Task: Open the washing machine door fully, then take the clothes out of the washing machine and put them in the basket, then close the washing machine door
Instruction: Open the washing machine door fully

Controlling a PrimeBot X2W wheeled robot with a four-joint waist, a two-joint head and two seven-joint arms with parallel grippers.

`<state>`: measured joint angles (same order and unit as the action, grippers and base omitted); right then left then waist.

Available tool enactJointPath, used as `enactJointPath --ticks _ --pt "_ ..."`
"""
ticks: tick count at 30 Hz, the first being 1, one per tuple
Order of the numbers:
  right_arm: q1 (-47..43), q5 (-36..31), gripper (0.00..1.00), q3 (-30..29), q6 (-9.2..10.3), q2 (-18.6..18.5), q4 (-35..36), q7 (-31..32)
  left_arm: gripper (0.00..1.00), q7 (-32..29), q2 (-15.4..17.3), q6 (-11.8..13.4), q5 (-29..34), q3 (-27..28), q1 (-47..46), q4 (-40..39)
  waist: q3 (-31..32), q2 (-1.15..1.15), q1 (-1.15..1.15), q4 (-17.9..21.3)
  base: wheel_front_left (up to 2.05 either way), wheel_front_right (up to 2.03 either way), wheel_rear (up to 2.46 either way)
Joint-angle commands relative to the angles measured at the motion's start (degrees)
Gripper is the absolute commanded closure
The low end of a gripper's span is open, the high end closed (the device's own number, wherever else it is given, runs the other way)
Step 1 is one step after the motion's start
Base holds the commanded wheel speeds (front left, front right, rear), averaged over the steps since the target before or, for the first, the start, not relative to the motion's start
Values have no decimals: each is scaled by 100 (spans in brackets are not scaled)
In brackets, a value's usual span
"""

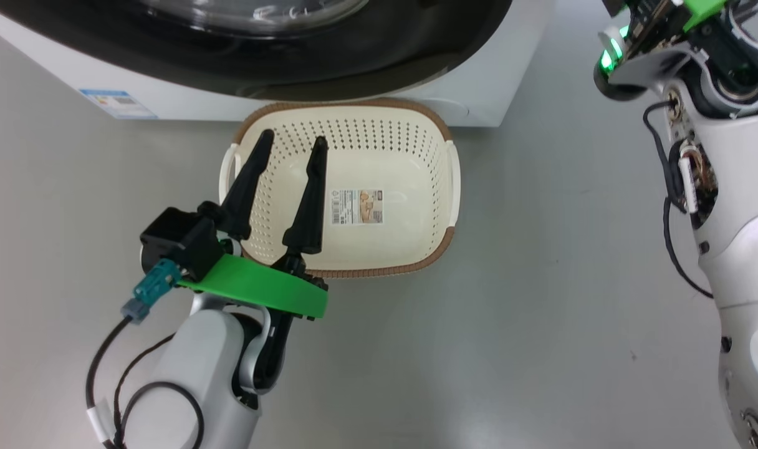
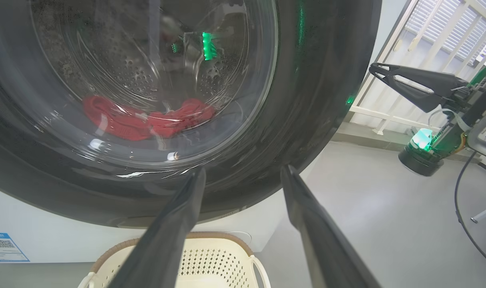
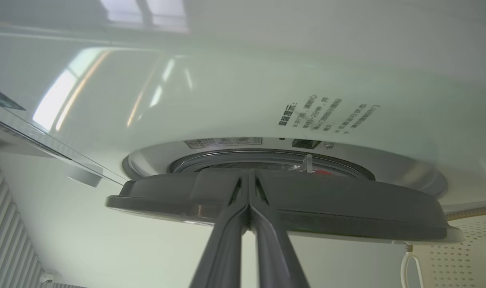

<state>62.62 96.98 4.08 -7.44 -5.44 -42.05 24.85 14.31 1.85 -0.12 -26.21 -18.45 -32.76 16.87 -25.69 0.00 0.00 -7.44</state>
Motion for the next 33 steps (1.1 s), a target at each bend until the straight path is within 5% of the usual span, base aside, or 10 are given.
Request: enactJointPath --ticks 1,33 --pt "208 57 100 30 -5 99 111 112 0 68 110 -67 28 145 -104 -190 -250 0 0 -98 0 0 0" --pt "934 257 100 201 -5 188 -595 1653 0 69 103 -141 5 101 -255 -238 -415 0 0 -249 0 0 0"
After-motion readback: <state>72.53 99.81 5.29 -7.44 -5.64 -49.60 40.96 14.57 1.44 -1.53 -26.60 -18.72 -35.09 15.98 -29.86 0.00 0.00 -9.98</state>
